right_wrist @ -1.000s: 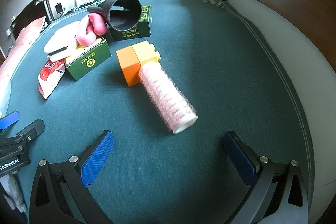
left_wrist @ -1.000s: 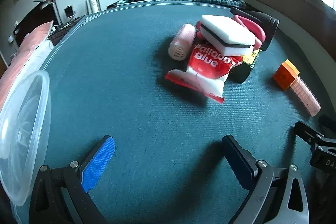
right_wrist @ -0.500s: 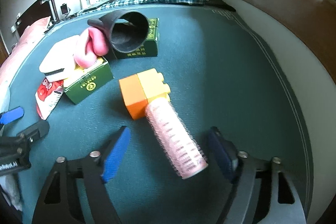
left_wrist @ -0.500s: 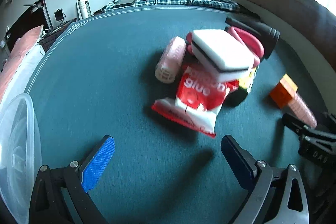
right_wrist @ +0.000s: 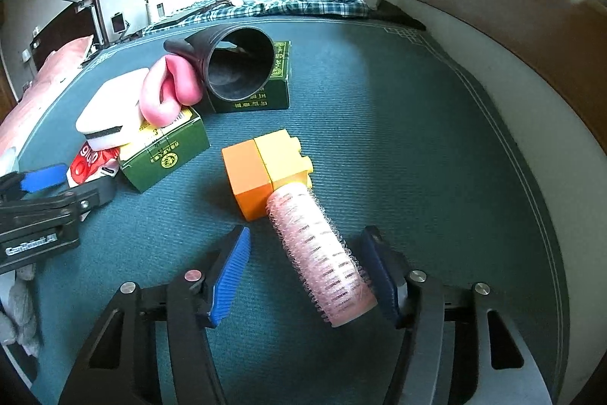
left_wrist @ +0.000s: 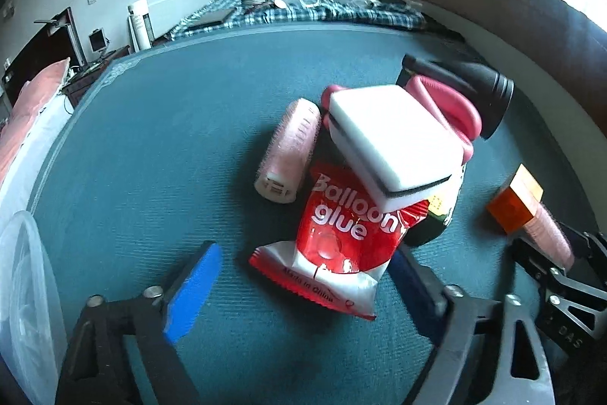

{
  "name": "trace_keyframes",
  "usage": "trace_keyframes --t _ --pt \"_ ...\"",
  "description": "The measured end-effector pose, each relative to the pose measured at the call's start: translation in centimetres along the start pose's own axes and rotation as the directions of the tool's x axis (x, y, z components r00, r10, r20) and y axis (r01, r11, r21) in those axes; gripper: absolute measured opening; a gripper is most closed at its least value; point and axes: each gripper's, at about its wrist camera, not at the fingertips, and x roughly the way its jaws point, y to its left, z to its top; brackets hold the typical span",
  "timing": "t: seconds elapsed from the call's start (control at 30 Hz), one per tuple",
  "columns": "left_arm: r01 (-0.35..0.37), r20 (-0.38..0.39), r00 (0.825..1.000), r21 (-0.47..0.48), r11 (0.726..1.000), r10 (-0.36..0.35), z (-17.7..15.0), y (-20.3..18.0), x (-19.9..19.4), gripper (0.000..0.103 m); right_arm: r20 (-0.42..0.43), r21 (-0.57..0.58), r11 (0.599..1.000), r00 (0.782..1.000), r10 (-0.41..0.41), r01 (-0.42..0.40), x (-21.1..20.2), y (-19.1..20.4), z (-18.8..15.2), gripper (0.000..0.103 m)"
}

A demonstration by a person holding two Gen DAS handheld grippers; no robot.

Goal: Organize objects
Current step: 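Grasp the red Balloon glue packet with the left tool while the right tool grasps the pink hair roller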

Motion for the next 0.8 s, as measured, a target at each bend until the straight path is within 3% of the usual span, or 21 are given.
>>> trace_keyframes --t 0.13,0.23,0.53,0.8 --pt "-0.011 0.013 1.0 0.014 1.0 0.011 0.0 -0.3 -0.1 0.068 0.006 0.0 1.0 1.0 0.001 -0.001 0.0 -0.1 0.0 0.061" --pt "-0.009 0.018 1.0 0.019 1.0 0.009 -0.1 -0.3 -0.3 0.064 0.01 0.0 1.0 1.0 0.0 0.0 -0.2 0.0 -0.1 0.057" --pt "-0.025 0.059 0.998 0.029 0.999 0.024 -0.6 0.0 -2.3 0.062 0.012 0.044 0.999 1.0 0.013 -0.013 -0.9 -1.2 -0.5 0.03" --pt "-0.008 0.042 0.999 0.032 0.999 0.006 -2.3 0.3 -3.8 0.062 0.009 0.098 0.992 0.996 0.085 -0.085 -1.8 -1.9 -1.4 0.027"
